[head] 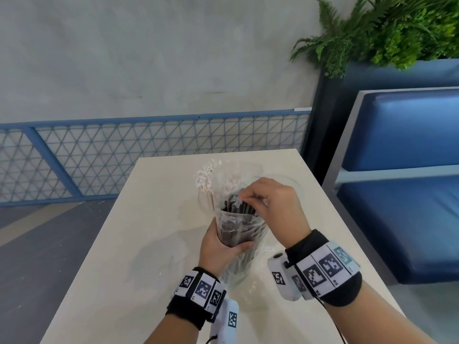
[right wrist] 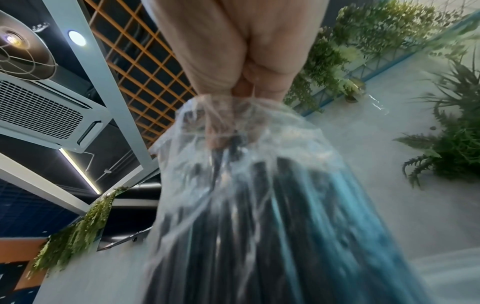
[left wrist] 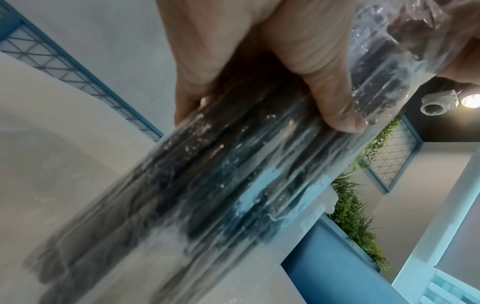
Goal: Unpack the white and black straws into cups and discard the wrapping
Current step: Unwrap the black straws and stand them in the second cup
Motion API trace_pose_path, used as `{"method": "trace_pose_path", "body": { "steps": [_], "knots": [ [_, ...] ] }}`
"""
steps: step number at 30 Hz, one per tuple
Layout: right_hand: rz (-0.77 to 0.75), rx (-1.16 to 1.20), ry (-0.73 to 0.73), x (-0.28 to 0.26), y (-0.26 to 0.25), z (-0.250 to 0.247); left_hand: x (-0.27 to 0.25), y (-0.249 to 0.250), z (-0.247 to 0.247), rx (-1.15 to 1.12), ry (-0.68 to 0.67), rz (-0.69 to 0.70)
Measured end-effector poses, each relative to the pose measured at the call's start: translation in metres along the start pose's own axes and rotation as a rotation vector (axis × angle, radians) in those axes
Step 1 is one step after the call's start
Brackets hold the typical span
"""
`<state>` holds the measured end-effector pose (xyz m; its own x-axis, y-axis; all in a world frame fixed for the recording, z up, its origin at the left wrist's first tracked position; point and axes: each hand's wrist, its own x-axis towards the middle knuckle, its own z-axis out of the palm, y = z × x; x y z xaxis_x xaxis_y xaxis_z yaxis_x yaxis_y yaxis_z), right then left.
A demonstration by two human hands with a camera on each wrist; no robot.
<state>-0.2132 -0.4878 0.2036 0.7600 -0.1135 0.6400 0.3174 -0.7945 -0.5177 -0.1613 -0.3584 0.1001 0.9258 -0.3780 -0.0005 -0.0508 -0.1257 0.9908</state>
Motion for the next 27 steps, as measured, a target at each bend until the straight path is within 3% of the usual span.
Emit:
{"method": "trace_pose_path", "body": {
  "steps": [8, 12, 16, 21, 27],
  "knots": [
    [-0.060, 0.028, 0.229, 0.000, -0.015, -0.015, -0.006, -0.008, 0.005, -0.095, -0.028, -0.024],
    [0.207, 0.129, 0.267, -0.027, -0.008, 0.005, -0.008, -0.008, 0.007, -0.150, -0.027, -0.001],
    [0.464, 0.220, 0.190, -0.040, -0.005, 0.014, -0.008, -0.013, 0.004, -0.164, -0.047, 0.030],
    [0.518, 0.130, -0.006, -0.032, -0.003, 0.016, -0.001, 0.005, -0.005, -0.090, -0.194, 0.103],
    [0.551, 0.273, 0.032, -0.025, -0.002, 0.029, 0.007, 0.014, -0.009, -0.130, -0.210, 0.114]
  ]
}}
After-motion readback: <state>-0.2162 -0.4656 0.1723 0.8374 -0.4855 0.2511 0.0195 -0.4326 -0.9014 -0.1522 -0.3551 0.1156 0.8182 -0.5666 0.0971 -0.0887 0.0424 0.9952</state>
